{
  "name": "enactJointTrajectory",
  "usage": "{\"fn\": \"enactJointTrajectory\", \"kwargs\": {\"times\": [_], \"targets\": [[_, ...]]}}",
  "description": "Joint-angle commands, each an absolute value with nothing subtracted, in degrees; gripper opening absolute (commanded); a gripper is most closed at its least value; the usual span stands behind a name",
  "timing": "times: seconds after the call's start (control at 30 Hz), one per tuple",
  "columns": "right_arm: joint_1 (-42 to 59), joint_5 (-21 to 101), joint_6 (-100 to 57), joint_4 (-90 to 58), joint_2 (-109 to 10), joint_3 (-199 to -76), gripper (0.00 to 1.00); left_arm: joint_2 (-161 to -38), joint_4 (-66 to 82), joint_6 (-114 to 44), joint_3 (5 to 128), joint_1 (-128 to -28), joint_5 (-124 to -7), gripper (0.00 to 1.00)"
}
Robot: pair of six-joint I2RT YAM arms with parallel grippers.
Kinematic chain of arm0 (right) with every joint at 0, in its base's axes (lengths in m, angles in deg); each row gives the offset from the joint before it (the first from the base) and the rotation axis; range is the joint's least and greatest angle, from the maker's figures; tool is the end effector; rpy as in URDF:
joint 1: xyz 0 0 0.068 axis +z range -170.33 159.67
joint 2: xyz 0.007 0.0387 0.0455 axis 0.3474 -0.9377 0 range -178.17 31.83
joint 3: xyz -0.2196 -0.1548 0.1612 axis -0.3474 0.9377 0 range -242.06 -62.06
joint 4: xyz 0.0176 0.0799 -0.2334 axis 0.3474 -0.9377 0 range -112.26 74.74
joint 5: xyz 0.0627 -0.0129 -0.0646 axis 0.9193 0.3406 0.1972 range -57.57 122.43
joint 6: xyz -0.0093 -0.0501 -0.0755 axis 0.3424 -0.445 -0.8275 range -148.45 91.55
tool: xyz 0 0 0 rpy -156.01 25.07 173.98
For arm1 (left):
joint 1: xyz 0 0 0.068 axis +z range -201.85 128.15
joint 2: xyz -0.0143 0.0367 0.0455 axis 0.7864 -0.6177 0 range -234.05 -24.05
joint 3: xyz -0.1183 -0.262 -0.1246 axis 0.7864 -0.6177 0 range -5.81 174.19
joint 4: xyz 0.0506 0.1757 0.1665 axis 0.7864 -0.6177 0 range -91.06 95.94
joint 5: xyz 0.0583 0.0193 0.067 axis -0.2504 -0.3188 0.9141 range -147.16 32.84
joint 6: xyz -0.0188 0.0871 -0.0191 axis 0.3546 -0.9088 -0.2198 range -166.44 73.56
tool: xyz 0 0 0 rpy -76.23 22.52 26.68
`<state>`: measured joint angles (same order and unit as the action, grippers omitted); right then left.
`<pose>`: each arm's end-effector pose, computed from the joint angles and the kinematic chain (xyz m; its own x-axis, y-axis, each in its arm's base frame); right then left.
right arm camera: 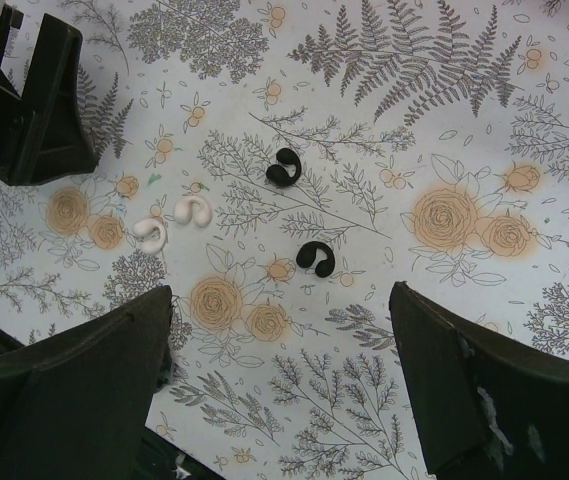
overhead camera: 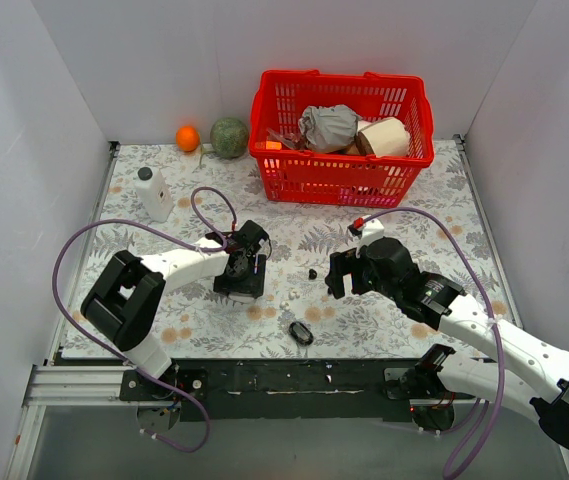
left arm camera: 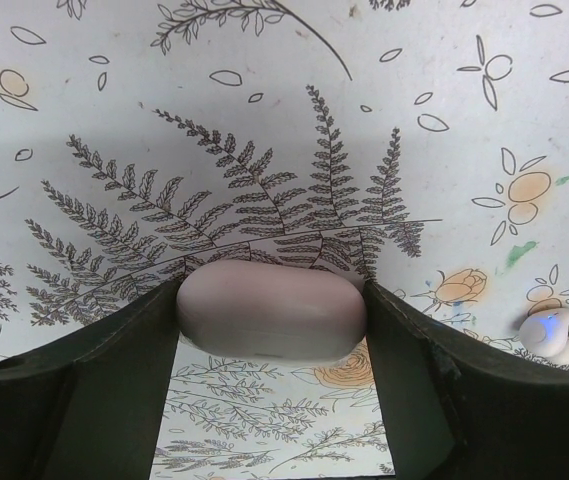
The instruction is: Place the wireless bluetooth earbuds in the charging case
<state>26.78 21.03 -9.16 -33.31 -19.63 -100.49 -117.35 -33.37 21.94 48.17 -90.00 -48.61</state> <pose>0.1473 0.1347 0.2797 -0.5308 -0.0957 -0.8421 -0.4532 0.8717 0.1866 0.2307 -0.1659 0.1678 -0.8304 -0.5167 -0.2083 -0.5002 0.8561 -0.1295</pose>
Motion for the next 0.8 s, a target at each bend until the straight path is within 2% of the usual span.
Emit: {"fn": "enactJointTrajectory", "kwargs": {"times": [0.0,0.03,0.13,0.4,0.47,0.57,0.67,0.77], "targets": [[26.95,21.26,-9.20,-33.28,-19.32,-101.34,0.97,-117.75,-32.56,20.62,45.34,-90.00,-47.93,0.21],[26.95,21.26,-9.20,-33.28,-19.15,-101.78,0.97,-116.96,-31.68,20.53,45.34,-90.08,-48.46,0.09],[26.95,21.09,-9.29,-33.72,-19.06,-103.97,0.97,-112.22,-28.36,20.01,45.26,-90.17,-50.47,0.00],[26.96,19.95,-9.55,-35.48,-19.67,-111.80,0.95,-92.54,-10.87,16.67,40.70,-91.49,-60.58,0.00],[26.96,20.03,-9.55,-34.78,-19.06,-112.07,0.93,-86.84,-1.91,14.92,35.70,-91.93,-66.53,0.00],[26.95,21.96,-11.13,-33.89,-18.18,-112.68,0.90,-79.02,11.89,11.76,27.02,-93.24,-69.20,0.00],[26.95,24.07,-12.36,-36.53,-19.14,-115.75,0.90,-72.67,25.60,6.93,17.18,-94.39,-72.88,0.00],[26.95,27.93,-13.33,-37.41,-19.85,-117.60,0.90,-66.69,34.58,1.65,12.40,-94.92,-74.91,0.00]]}}
